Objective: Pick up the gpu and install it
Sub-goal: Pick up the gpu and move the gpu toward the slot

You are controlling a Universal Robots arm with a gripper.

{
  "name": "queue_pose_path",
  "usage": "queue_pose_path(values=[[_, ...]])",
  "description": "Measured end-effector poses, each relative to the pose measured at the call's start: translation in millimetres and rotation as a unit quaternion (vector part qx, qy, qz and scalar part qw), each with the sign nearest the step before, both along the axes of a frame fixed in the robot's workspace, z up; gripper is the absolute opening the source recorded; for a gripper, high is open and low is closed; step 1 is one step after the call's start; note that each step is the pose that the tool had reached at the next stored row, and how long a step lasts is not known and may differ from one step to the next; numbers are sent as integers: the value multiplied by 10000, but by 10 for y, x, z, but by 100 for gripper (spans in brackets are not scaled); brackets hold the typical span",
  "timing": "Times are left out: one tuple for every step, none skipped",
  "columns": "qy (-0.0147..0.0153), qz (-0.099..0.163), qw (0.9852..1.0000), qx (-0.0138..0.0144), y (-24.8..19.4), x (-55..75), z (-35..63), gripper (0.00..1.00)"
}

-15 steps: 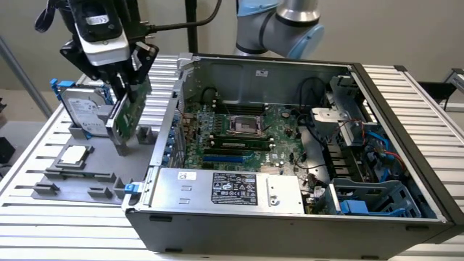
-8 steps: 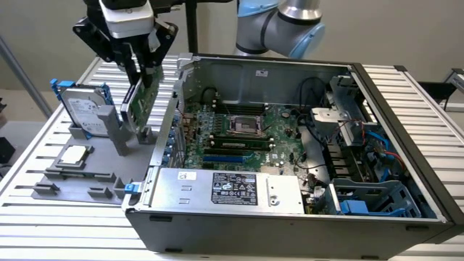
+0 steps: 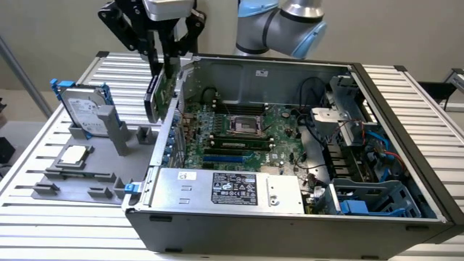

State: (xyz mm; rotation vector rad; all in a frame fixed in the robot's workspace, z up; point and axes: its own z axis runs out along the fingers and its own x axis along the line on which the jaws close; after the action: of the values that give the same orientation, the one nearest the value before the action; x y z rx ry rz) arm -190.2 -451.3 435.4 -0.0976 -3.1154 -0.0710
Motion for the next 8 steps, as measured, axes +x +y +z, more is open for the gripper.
queue_pose_path(values=[[3, 0, 10000, 1, 0, 46, 0, 27], [4, 0, 10000, 1, 0, 92, -1, 27], [6, 0, 10000, 1, 0, 136, -1, 27], [7, 0, 10000, 1, 0, 181, 0, 27], [8, 0, 10000, 1, 0, 226, 0, 27], [8, 0, 10000, 0, 0, 273, 0, 27], [8, 0, 10000, 0, 0, 318, 0, 27], [9, 0, 10000, 1, 0, 362, 0, 27]])
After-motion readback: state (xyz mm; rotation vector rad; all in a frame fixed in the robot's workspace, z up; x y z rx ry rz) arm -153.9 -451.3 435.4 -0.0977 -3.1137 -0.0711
